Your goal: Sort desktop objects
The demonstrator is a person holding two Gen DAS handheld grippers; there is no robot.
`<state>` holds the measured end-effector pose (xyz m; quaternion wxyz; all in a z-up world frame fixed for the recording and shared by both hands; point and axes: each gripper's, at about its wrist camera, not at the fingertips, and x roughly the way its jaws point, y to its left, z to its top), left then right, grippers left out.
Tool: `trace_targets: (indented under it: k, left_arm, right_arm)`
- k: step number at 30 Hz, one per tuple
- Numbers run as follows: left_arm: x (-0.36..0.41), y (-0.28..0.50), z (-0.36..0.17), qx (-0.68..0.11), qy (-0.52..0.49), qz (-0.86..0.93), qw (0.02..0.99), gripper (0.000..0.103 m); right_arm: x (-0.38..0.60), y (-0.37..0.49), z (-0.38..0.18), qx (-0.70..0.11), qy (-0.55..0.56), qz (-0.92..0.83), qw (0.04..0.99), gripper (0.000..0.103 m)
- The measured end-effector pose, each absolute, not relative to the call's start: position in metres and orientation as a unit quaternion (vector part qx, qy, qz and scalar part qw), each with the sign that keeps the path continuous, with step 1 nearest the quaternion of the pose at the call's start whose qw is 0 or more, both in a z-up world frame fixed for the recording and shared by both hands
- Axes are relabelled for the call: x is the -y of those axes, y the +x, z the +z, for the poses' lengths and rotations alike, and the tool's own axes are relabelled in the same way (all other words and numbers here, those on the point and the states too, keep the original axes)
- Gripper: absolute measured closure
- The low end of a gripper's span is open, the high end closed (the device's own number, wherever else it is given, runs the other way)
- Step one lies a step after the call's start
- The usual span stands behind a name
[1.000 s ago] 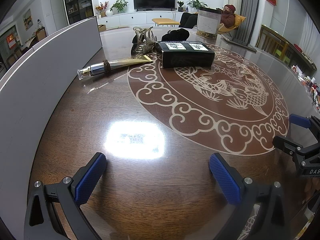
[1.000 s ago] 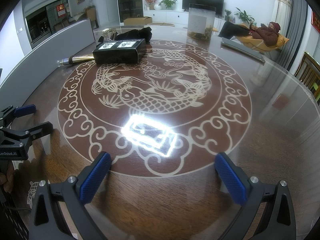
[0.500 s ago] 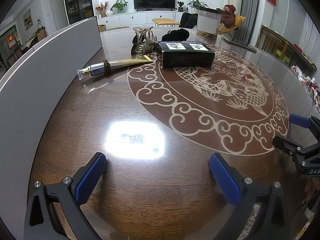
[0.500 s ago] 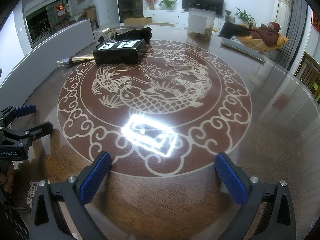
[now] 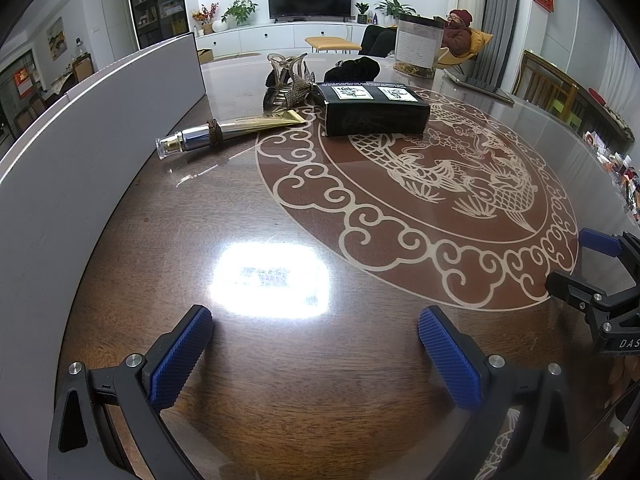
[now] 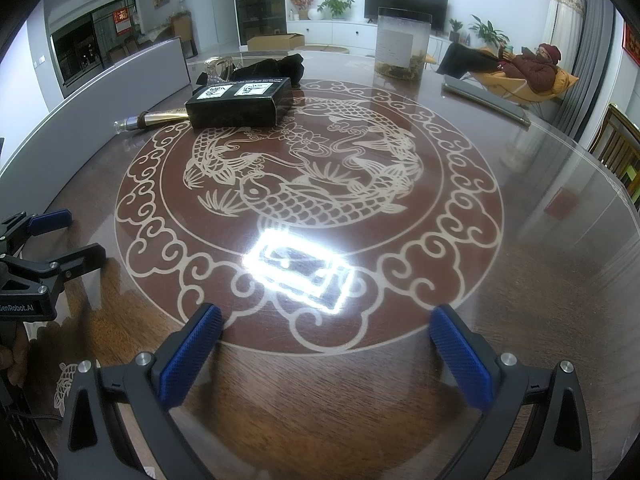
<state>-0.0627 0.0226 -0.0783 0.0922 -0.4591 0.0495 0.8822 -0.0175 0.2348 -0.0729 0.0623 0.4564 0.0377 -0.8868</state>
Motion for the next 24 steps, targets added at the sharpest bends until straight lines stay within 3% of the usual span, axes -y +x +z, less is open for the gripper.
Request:
trace_targets:
  k: [15,24]
  left_arm:
    - [-0.019,-0.06,-0.077,-0.074,-0.478,0.866,0.128,0.0]
    - [0.002,-0.146,-0.034,-0.148,-0.459,0.866,0.135,0.0]
  right_arm:
    - [-0.235,-0.018,-0.073,-0.038,0.456,-0.887,0.062,0.0]
    - [-0.235,-0.018,-0.073,-0.038,0.456,-0.887,0.062,0.0]
